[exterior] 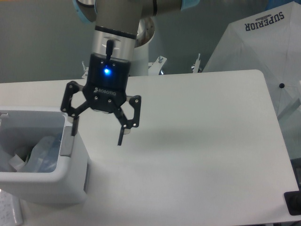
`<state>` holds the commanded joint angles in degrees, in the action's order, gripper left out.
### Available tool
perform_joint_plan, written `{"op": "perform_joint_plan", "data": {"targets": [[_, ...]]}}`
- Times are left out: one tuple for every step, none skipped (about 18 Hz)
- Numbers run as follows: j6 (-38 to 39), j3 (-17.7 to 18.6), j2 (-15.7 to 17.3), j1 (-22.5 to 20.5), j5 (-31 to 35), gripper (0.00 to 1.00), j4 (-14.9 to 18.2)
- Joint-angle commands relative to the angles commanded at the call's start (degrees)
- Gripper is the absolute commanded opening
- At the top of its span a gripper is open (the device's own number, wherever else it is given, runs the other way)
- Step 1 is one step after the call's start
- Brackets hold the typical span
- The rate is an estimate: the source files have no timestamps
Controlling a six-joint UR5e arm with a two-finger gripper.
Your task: Place the trash in the trash can
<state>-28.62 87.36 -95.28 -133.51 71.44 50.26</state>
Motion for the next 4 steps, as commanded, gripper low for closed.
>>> {"op": "perform_joint_plan", "data": {"targets": [[-2.8,0.6,1.1,0.0,1.2,1.00,1.7],[-6.0,1.0,1.9,-0.1,2.5,1.00,2.9],[-8.4,1.3,2.5,-0.2,3.5,1.00,4.0],[-10.3,1.8,3.0,-0.1,4.5,1.00,4.3]]}}
